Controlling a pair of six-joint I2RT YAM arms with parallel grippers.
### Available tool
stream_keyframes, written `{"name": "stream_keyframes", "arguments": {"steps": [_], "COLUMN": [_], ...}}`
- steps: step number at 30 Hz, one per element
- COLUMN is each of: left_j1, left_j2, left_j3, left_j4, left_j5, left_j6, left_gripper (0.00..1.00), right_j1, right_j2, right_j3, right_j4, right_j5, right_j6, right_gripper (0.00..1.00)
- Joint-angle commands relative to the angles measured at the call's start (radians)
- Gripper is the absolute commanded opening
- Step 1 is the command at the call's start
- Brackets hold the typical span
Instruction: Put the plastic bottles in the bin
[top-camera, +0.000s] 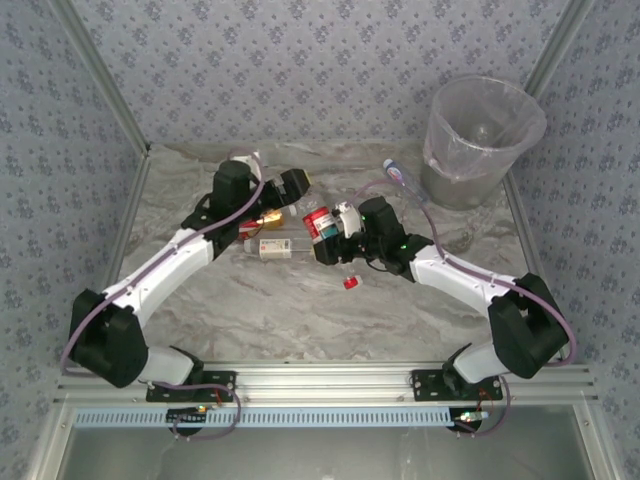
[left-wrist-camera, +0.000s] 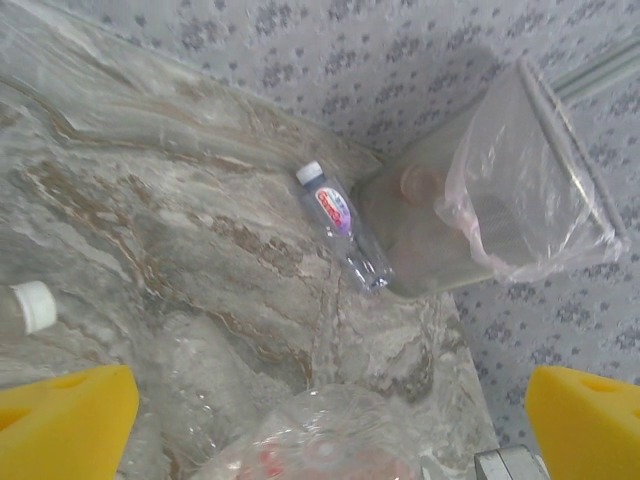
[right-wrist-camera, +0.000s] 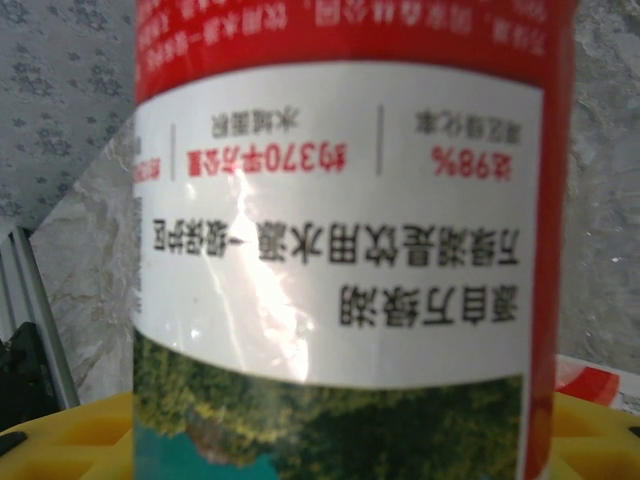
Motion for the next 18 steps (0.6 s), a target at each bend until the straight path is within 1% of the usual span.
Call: {"name": "stream_keyframes", "arguments": {"steps": [1, 5, 13, 18], "left_j1": [0.028, 0.058, 0.111, 0.134], "left_j2": [-0.072, -0.153, -0.324, -0.395], "left_j3": [-0.05, -0.137, -0.294, -0.329], "left_j4": [0.054, 0.087, 0.08, -0.029], "left_j5": [-0.036, -0.117, -0.281, -0.366], "left_j6": [-0.004, 0.021, 0.072, 0.077], "left_gripper": [1.0, 0.99, 0.99, 0.99], "right_j1": [-0.021, -0.051, -0.122, -0.184], "right_j2": [-0.051, -0.074, -0.128, -0.153], "right_j3": [0.019, 0.039, 0.094, 0.123], "right_j4": [-0.059, -0.109, -0.191, -0.205], "right_j5": [0.034, 0.044, 0.056, 0.025], "right_j6": [-0.045, -0.074, -0.141, -0.156], "right_gripper": [0.63, 0.62, 0.62, 0.62]}}
